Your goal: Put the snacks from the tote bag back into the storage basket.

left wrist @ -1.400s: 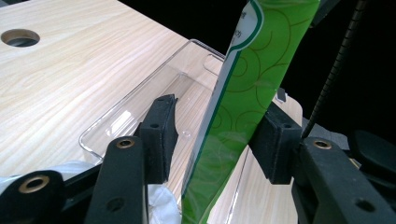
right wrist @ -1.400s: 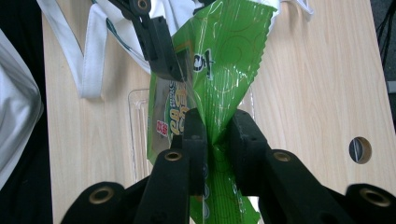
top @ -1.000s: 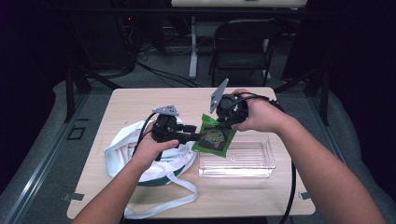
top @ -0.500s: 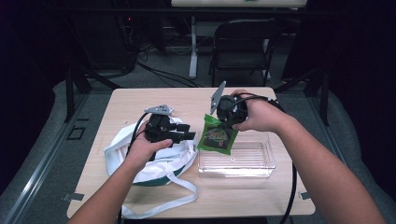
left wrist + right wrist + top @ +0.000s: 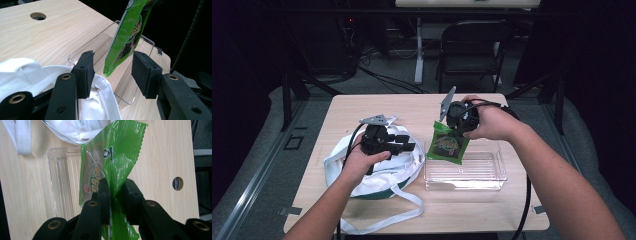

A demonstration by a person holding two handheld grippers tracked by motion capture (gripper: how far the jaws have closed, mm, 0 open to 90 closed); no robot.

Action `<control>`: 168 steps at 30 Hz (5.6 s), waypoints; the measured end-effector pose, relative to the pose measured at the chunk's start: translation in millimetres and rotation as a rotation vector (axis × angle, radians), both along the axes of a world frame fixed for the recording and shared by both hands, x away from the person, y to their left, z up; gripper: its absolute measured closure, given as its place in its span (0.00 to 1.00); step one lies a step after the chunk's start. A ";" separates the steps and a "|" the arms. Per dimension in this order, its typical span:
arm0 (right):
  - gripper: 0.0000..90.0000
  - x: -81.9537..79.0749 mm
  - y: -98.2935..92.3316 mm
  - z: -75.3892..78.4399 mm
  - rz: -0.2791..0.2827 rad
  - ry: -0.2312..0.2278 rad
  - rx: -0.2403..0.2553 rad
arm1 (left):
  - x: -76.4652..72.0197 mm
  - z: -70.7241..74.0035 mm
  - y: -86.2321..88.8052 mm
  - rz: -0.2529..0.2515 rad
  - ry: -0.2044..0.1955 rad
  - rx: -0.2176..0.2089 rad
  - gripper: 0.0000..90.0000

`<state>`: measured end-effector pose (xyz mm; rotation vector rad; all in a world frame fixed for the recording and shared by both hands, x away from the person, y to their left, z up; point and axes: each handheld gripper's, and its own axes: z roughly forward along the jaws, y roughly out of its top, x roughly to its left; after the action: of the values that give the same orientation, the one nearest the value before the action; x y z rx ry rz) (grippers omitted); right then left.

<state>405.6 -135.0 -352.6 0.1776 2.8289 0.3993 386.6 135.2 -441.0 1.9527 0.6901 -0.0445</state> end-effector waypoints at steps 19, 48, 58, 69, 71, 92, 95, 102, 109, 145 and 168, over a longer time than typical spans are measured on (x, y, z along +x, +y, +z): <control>0.86 8.1 1.4 -9.9 -0.005 -0.047 -0.068 | -5.6 -0.3 20.6 0.051 -0.006 0.010 0.59; 0.86 21.2 12.0 -31.8 0.002 -0.094 -0.108 | -11.5 -17.5 46.0 0.292 -0.062 0.142 0.50; 0.86 21.3 22.4 -39.9 0.035 -0.120 -0.134 | -20.1 -33.9 48.7 0.350 -0.076 0.159 0.48; 0.86 27.4 29.0 -52.7 0.043 -0.130 -0.140 | -28.9 -45.5 55.6 0.387 -0.065 0.102 0.48; 0.86 28.6 29.3 -56.1 0.045 -0.127 -0.141 | -29.5 -46.7 56.7 0.387 -0.063 0.102 0.48; 0.85 37.7 34.1 -84.0 0.101 -0.154 -0.155 | -30.9 -46.6 62.0 0.400 -0.071 0.090 0.49; 0.85 38.6 34.4 -85.3 0.110 -0.162 -0.167 | -30.8 -46.6 62.9 0.405 -0.073 0.094 0.49; 0.77 40.7 32.3 -86.5 0.104 -0.167 -0.145 | -30.7 -47.2 63.8 0.408 -0.070 0.088 0.50; 0.70 41.5 31.1 -86.8 0.091 -0.167 -0.137 | -31.6 -47.4 64.6 0.414 -0.070 0.088 0.50; 0.53 40.9 22.2 -73.6 0.034 -0.182 -0.078 | -33.9 -45.4 67.3 0.429 -0.079 0.084 0.50; 0.51 38.6 23.7 -65.8 0.032 -0.180 -0.034 | -35.0 -43.7 70.4 0.438 -0.084 0.080 0.50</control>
<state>444.2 -111.3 -418.4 0.0847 2.6617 0.3546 351.6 205.6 -484.7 1.8267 1.0607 0.3370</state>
